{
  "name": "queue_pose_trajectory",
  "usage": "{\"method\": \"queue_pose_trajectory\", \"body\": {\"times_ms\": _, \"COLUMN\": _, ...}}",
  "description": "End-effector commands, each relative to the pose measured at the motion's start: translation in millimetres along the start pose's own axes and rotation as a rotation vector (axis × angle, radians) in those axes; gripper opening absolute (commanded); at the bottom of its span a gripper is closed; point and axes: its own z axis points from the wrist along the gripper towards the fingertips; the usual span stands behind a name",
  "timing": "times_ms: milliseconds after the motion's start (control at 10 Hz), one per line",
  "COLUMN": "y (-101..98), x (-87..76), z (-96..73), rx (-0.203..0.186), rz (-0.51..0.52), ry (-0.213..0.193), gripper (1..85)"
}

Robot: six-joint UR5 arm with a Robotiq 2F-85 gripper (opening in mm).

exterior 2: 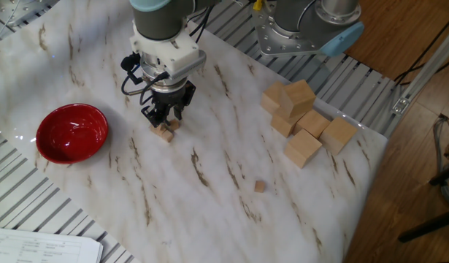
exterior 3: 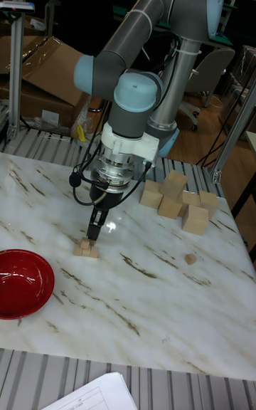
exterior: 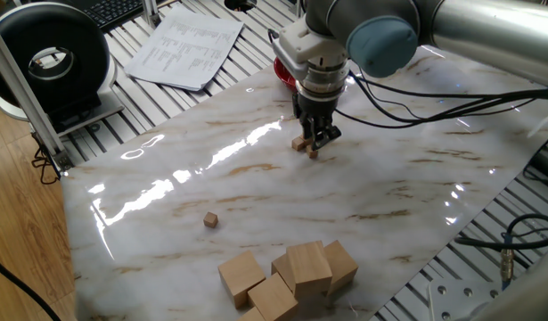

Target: Stack the blocks into a pyramid shape

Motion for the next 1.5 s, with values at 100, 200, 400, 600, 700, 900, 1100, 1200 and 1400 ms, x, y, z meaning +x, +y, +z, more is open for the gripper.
{"method": "queue_pose_trajectory", "body": {"times_ms": 100, "y": -2.9, "x": -3.8, "z": -6.0, "rx": -0.002, "rz": 0.007, "ry": -0.016, "gripper": 35.3}}
{"method": "queue_pose_trajectory", "body": {"times_ms": 200, "y": -2.8, "x": -4.6, "z": -6.4, "rx": -0.003, "rz": 0.008, "ry": -0.019, "gripper": 35.3}}
{"method": "queue_pose_trajectory", "body": {"times_ms": 400, "y": -3.2, "x": -4.7, "z": -6.8, "rx": -0.002, "rz": 0.014, "ry": -0.020, "gripper": 35.3}}
{"method": "queue_pose_trajectory", "body": {"times_ms": 600, "y": -1.5, "x": -5.7, "z": -8.6, "rx": -0.004, "rz": 0.018, "ry": -0.023, "gripper": 35.7}}
{"method": "queue_pose_trajectory", "body": {"times_ms": 700, "y": -1.1, "x": -5.7, "z": -7.9, "rx": -0.006, "rz": 0.011, "ry": -0.024, "gripper": 35.7}}
{"method": "queue_pose_trajectory", "body": {"times_ms": 900, "y": 3.8, "x": -7.4, "z": -8.7, "rx": -0.016, "rz": 0.025, "ry": -0.035, "gripper": 35.7}}
{"method": "queue_pose_trajectory", "body": {"times_ms": 1100, "y": 7.2, "x": -6.5, "z": -8.4, "rx": -0.012, "rz": 0.027, "ry": -0.034, "gripper": 35.7}}
{"method": "queue_pose_trajectory", "body": {"times_ms": 1200, "y": 7.7, "x": -5.3, "z": -5.1, "rx": -0.010, "rz": 0.027, "ry": -0.038, "gripper": 35.7}}
{"method": "queue_pose_trajectory", "body": {"times_ms": 1400, "y": 9.4, "x": -3.1, "z": -0.1, "rx": -0.009, "rz": 0.027, "ry": -0.047, "gripper": 35.7}}
